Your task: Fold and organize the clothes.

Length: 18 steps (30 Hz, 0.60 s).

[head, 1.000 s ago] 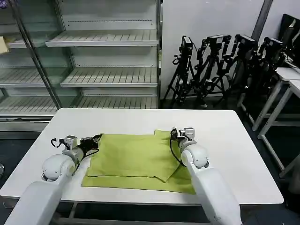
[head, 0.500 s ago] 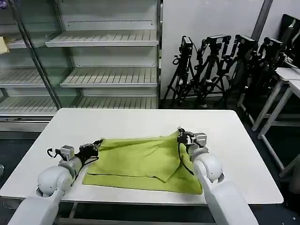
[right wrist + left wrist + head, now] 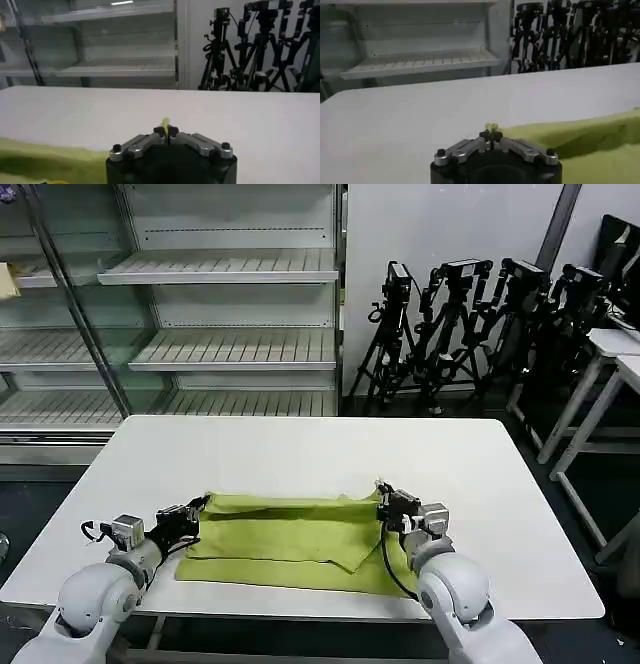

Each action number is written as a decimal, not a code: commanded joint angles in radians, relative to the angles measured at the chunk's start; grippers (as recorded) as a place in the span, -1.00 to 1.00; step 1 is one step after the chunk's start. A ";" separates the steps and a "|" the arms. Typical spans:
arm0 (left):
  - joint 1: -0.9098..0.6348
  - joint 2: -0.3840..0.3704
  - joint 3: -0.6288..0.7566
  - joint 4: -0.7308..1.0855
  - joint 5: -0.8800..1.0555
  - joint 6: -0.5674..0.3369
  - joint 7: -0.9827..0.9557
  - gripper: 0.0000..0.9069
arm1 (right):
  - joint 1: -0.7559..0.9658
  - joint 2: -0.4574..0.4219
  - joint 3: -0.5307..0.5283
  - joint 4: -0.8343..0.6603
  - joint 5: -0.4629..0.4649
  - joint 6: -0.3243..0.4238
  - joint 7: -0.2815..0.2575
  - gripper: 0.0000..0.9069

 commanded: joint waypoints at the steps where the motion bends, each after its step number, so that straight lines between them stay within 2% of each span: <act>1: 0.057 0.001 -0.011 -0.057 0.015 0.000 -0.001 -0.98 | -0.083 -0.011 0.013 0.063 -0.013 0.001 0.003 -1.00; 18: 0.070 0.009 -0.010 -0.052 0.047 0.024 0.002 -0.98 | -0.107 -0.013 0.023 0.052 -0.029 0.001 -0.008 -1.00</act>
